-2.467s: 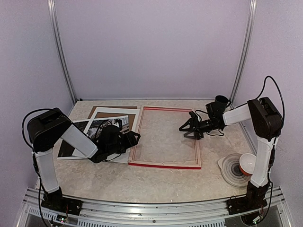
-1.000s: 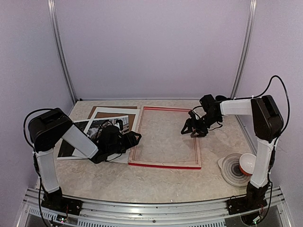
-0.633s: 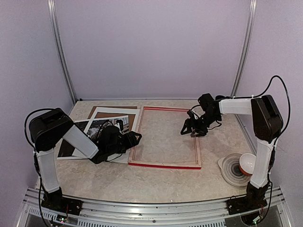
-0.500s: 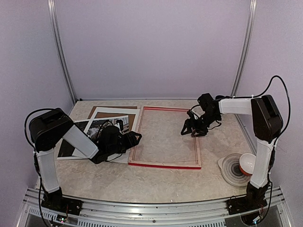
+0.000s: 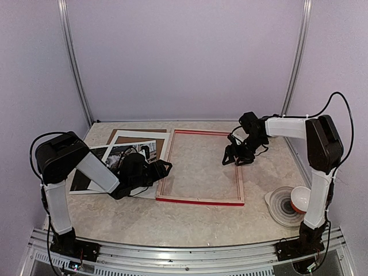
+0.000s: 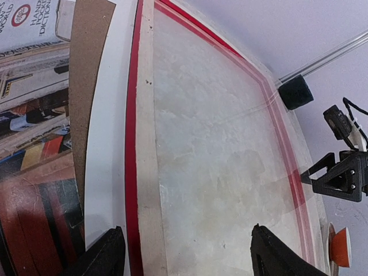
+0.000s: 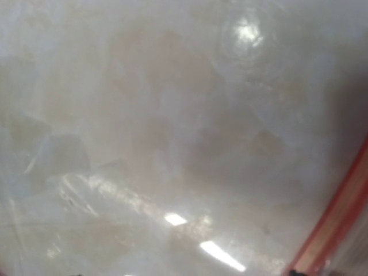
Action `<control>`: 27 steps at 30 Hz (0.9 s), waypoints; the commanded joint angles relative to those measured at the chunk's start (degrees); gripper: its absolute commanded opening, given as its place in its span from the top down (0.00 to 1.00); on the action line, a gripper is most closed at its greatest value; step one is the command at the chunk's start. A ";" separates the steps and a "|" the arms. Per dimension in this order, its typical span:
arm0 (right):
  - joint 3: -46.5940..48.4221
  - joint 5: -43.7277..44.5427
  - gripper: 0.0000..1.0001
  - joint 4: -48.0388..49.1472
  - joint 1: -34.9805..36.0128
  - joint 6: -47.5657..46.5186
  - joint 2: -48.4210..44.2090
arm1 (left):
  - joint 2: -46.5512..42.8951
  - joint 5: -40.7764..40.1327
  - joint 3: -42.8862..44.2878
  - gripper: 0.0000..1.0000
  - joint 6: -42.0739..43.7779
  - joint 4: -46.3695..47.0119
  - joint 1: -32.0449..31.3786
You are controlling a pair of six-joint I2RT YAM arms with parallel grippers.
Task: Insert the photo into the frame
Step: Place the glass panel at the frame body.
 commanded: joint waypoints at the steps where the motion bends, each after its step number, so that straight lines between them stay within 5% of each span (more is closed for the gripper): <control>1: 2.14 0.43 0.24 -1.36 1.68 -1.06 -0.58 | 0.41 1.25 -0.81 0.26 -0.31 -1.68 0.01; 16: 4.92 10.72 0.23 -7.24 2.10 -3.99 -1.58 | -0.74 0.86 -0.92 0.26 0.03 -2.50 0.51; 27: 3.59 10.28 0.21 -5.47 2.06 -3.57 -2.03 | -0.49 1.16 -0.55 0.26 -0.13 -2.69 0.50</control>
